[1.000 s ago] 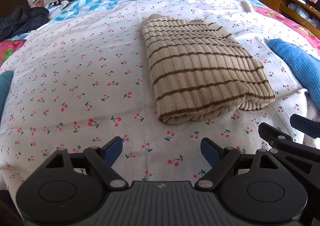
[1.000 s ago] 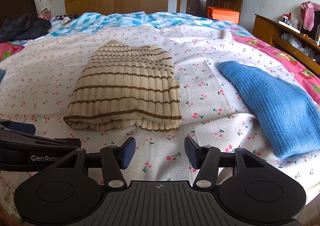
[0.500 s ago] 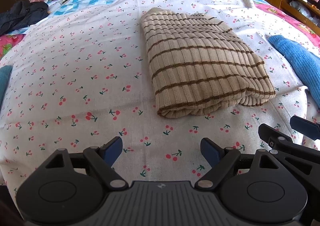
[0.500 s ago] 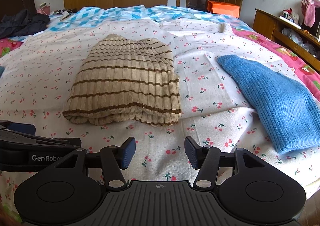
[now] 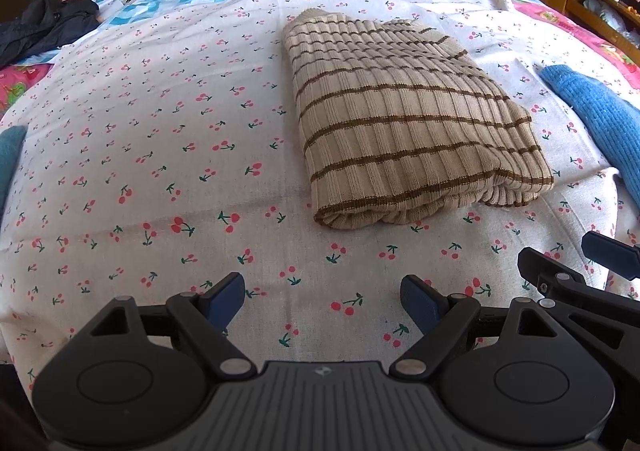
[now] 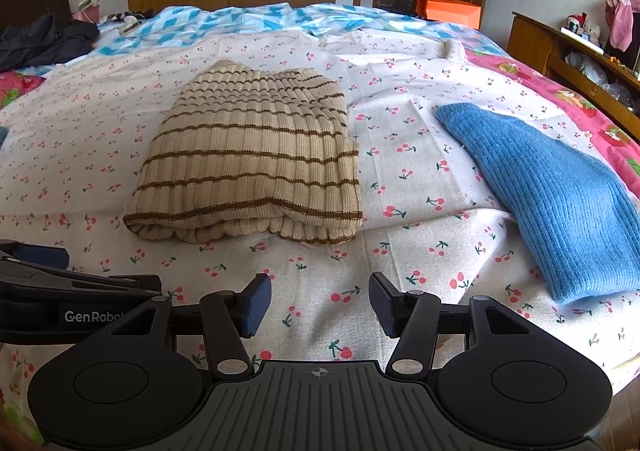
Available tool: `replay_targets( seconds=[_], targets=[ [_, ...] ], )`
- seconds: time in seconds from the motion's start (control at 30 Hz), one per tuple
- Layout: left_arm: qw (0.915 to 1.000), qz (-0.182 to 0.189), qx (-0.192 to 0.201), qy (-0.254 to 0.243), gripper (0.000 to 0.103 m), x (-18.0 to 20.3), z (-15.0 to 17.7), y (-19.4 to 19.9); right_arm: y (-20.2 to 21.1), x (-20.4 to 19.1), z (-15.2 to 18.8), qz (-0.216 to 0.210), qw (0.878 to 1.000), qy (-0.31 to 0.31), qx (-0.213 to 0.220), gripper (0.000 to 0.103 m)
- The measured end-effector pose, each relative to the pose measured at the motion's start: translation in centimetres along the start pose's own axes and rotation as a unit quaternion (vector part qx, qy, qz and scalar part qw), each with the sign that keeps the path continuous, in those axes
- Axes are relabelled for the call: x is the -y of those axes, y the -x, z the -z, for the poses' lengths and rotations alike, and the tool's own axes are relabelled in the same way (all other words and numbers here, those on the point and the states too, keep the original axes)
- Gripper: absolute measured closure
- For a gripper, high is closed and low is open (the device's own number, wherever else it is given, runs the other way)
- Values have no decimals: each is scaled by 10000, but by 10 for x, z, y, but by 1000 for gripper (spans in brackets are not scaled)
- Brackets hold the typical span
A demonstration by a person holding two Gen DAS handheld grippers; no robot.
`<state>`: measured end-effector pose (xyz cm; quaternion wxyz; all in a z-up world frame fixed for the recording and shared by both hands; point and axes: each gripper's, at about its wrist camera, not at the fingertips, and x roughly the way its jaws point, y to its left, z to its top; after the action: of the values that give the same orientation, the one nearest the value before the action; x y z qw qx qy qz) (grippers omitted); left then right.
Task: Fold small clothes
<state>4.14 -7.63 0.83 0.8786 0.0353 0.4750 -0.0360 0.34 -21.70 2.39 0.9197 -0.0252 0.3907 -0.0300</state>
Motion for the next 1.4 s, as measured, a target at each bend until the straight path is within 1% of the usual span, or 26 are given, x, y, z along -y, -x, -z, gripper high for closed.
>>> replay_targets(
  seconds=[1.4],
  targets=[
    [10000,-11,-56,18,14,2,0,-2,-3,3,1,-3,10000,-34,-82,49]
  ],
)
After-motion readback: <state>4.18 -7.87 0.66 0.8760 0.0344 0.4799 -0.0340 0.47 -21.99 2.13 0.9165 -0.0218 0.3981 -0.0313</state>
